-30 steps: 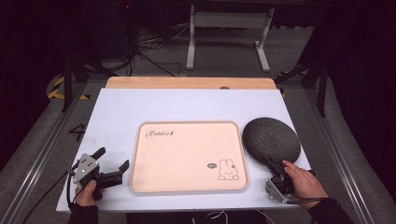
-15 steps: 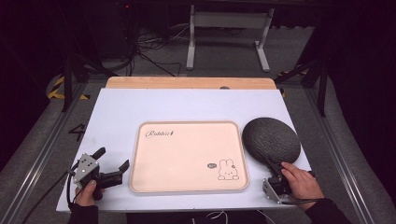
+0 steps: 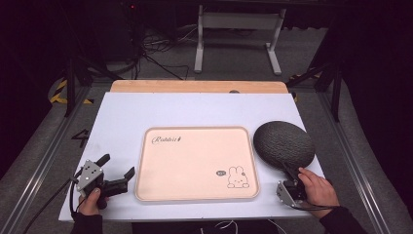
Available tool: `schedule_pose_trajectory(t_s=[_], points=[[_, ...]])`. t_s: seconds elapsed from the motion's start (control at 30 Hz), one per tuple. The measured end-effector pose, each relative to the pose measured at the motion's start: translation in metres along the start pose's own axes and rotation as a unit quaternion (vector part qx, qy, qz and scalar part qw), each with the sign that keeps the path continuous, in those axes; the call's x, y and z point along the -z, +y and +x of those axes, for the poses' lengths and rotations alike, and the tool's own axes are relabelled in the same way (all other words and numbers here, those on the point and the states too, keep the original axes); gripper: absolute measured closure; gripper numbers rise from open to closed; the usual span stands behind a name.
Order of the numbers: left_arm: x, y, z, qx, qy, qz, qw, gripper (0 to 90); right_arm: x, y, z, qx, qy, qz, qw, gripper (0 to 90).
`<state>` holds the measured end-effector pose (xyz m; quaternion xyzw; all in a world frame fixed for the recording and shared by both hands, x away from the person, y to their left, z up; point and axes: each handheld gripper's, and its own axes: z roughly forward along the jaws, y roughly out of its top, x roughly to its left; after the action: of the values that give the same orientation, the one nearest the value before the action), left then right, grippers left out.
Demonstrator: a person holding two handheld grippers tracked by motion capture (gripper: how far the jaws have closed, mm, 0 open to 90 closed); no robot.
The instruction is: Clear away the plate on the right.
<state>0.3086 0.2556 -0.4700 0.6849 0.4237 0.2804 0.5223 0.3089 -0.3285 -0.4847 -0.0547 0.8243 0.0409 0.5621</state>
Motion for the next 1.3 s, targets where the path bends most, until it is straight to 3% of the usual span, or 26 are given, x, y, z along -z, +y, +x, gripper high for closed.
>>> schedule_pose_trajectory(t_s=[0.33,0.87,1.3], points=[[0.000,0.000,0.000,0.001,0.000,0.000,1.0000,0.4,0.002,0.001,-0.006,0.002,0.008,-0.004,1.0000,85.9],[0.000,0.000,0.001,0.004,0.000,0.000,1.0000,0.4,0.014,0.011,-0.030,0.001,-0.015,-0.017,0.9997,85.6],[-0.001,0.000,0.001,0.007,0.002,0.000,1.0000,0.4,0.020,0.020,-0.047,0.016,-0.023,-0.030,0.9992,85.6]])
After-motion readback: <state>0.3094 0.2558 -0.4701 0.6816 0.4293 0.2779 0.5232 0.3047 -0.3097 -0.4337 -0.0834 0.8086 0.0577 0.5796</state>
